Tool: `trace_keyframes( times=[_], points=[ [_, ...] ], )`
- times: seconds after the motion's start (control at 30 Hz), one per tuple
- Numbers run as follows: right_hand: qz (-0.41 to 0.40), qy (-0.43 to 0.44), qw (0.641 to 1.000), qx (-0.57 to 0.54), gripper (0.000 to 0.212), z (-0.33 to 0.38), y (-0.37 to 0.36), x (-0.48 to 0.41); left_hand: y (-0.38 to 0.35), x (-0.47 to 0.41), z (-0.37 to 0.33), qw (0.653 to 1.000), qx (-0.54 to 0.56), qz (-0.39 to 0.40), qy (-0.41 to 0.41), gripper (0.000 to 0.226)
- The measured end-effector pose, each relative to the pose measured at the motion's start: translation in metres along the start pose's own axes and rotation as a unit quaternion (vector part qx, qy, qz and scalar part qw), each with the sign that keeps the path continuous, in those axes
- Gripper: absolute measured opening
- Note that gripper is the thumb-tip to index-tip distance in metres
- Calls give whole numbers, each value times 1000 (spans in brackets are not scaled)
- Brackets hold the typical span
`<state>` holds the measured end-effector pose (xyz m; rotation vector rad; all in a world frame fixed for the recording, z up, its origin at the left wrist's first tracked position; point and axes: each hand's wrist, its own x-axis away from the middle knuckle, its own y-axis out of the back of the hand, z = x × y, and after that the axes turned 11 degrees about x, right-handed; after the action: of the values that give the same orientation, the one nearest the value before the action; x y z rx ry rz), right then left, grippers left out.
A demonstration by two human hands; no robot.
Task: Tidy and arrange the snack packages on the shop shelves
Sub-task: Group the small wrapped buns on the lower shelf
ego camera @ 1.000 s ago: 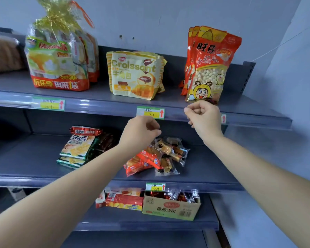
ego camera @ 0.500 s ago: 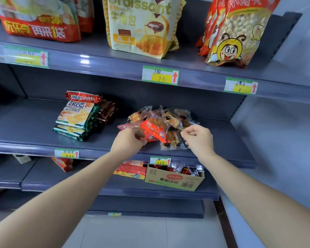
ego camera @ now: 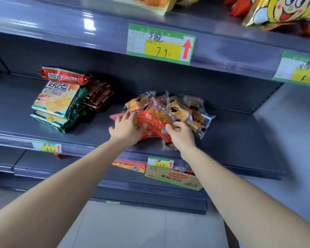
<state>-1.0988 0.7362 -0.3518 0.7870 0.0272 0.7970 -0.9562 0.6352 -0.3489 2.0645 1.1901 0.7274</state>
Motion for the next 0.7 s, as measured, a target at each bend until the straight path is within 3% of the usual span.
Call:
trace_keyframes(
  times=[0.13, 0.2, 0.27, 0.4, 0.53, 0.63, 0.7],
  points=[
    [2, -75, 997, -30, 77, 8, -18, -23, -4, -32, 23, 997, -2, 66, 32, 84],
    [-6, -91, 995, -34, 82, 11, -25, -30, -5, -38, 31, 997, -1, 61, 36, 95],
    [-12, -102, 995, -18, 75, 15, -30, -36, -3, -36, 32, 997, -67, 30, 40, 97],
    [-20, -96, 992, 75, 36, 9, -27, -49, 2, -35, 30, 983, -184, 6, 14, 99],
    [-77, -90, 968, 222, 18, -17, -10, -55, 2, -39, 31, 979, -204, 8, -5, 104],
    [-113, -96, 961, 234, 14, -20, 2, -55, -1, -41, 28, 988, -155, 15, 18, 98],
    [-184, -85, 955, 217, 16, -18, 4, -51, -5, -43, 27, 992, -121, 21, 37, 91]
  ],
)
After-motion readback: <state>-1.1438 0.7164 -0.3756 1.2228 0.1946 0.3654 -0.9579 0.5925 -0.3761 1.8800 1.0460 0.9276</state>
